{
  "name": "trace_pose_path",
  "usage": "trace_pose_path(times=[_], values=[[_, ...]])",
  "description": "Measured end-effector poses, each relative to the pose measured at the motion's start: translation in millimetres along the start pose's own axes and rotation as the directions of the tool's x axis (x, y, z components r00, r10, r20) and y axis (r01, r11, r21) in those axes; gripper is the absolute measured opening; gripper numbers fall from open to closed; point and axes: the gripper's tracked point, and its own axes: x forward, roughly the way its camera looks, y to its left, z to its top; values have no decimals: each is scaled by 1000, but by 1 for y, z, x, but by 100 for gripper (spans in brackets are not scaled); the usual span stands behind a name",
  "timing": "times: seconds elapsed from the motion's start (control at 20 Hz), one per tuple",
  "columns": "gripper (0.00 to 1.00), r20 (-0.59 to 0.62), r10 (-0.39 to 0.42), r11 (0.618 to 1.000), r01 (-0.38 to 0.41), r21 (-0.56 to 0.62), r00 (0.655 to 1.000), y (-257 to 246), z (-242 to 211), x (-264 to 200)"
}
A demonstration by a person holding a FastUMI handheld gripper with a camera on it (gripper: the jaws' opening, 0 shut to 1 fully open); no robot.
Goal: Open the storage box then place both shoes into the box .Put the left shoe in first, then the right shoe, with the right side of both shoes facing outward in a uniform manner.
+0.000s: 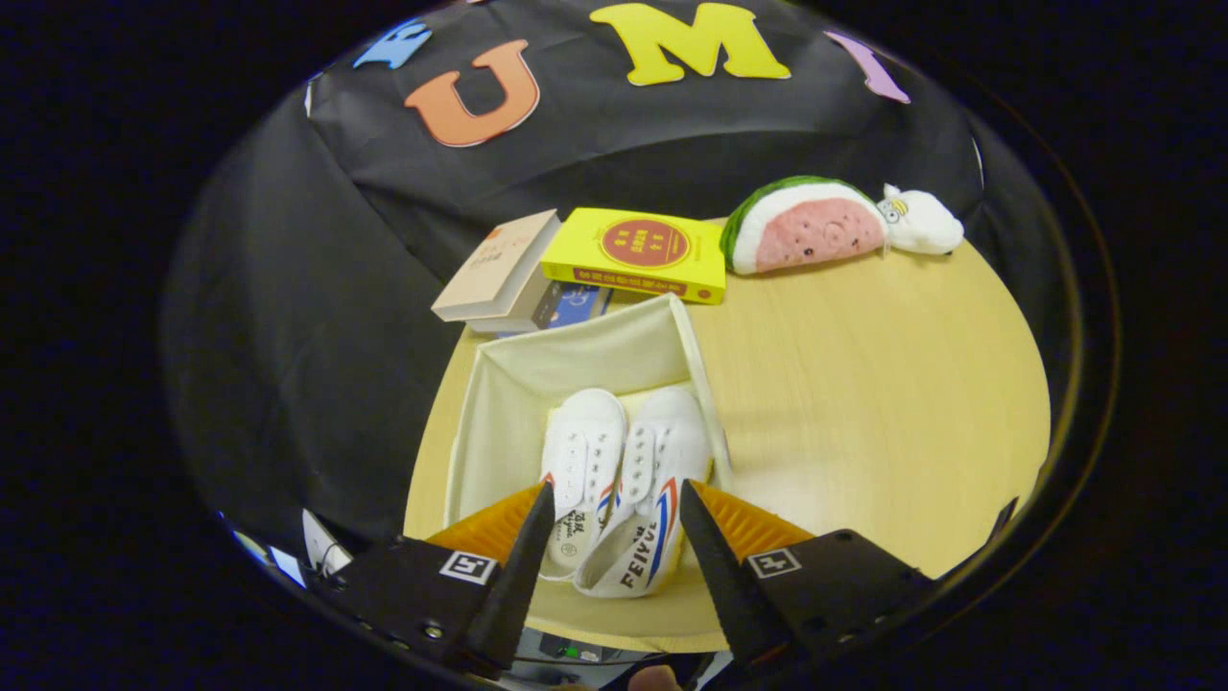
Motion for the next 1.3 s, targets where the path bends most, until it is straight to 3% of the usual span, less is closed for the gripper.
trace_pose_path(times=[0.1, 0.25, 0.3, 0.65, 1.0, 1.3], values=[[81, 77, -16, 997, 22, -76, 997, -2, 15, -19], [96, 227, -49, 983, 86, -159, 973, -13, 40, -54], [96, 271, -59, 978, 109, -175, 961, -17, 47, -69], [96, 549, -114, 978, 192, -87, 828, -65, 91, -179], [96, 641, -176, 971, 237, -9, 747, -121, 91, -235], [96, 673, -173, 976, 215, 22, 719, -132, 87, -249]])
